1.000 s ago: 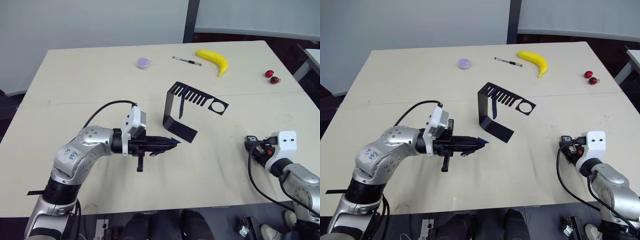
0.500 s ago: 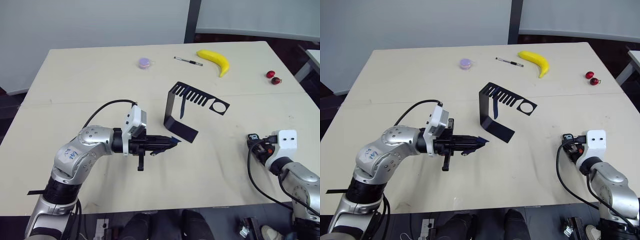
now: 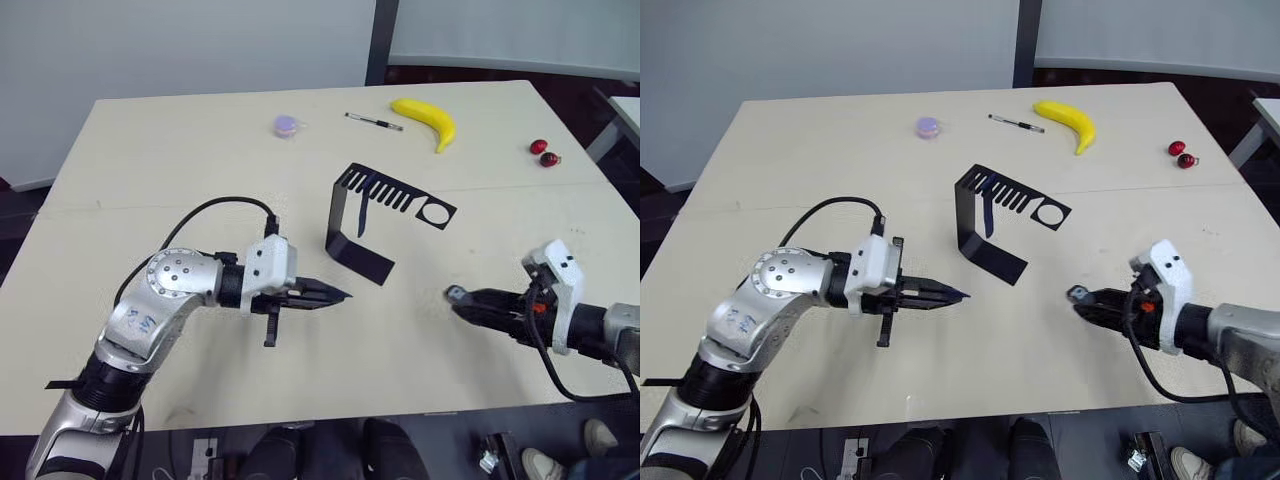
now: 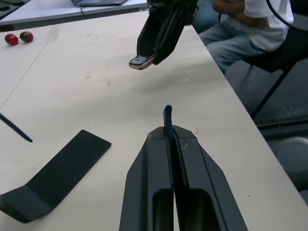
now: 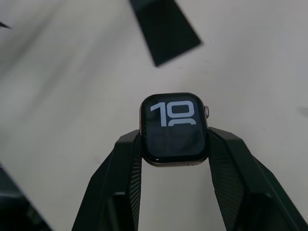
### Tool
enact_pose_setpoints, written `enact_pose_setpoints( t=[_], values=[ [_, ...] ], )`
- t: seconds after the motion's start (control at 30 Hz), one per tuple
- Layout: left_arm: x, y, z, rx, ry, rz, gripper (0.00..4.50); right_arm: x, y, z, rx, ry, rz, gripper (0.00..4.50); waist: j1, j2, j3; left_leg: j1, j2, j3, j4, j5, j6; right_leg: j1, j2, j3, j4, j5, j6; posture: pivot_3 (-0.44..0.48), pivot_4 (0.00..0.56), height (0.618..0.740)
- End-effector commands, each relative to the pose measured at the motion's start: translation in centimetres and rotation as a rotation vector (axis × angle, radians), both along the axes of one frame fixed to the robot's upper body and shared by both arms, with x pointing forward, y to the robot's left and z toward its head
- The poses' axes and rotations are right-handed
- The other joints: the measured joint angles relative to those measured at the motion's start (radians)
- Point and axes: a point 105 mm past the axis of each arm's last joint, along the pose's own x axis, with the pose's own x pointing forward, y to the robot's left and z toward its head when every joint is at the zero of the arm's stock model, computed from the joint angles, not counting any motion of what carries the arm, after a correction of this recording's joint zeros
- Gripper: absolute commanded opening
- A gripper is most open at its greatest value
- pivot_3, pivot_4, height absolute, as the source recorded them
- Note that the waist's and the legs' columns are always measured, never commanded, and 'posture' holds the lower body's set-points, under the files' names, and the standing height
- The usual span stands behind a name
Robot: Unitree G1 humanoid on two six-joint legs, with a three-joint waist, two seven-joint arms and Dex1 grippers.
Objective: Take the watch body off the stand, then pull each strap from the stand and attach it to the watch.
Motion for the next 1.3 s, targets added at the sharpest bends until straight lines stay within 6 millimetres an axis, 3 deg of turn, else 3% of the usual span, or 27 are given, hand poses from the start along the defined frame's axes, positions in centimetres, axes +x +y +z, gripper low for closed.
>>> enact_pose_setpoints(
  t=[0.03,0.2,0.57,1.3],
  values=[
    [-0.1,-0.7,0.0,0.054,-0.137,-0.058,0.00,-0.6,3.1,-0.1,0.112,0.111,0.105,1.49,-0.001,-0.001,0.000,0.000,0.000,0.000,0.000,0.000,0.000,0.000,0.000,0.000,0.000,0.000,0.000,0.000,0.150,0.740],
    [0.2,-1.3,-1.0,0.084,-0.189,-0.084,0.00,0.5,4.9,-1.1,0.173,0.244,0.108,1.49,-0.001,-0.002,0.000,-0.001,0.000,0.000,0.000,0.000,0.000,0.000,-0.002,-0.001,-0.001,0.000,0.000,0.000,0.150,0.740],
    [0.7,-1.7,-2.4,0.122,-0.250,-0.076,0.00,0.1,6.7,-0.9,0.264,0.357,0.139,1.49,-0.001,-0.002,0.000,-0.001,-0.001,-0.001,0.002,-0.001,0.001,-0.001,-0.002,-0.001,0.000,0.001,0.001,0.000,0.150,0.740],
    [0.9,-2.1,-1.9,0.105,-0.270,-0.082,0.00,0.1,7.2,-1.1,0.275,0.404,0.083,1.49,0.000,-0.002,0.000,-0.002,0.000,-0.001,0.003,-0.001,0.001,-0.001,-0.002,-0.002,-0.001,0.001,0.001,0.000,0.150,0.740]
  ],
)
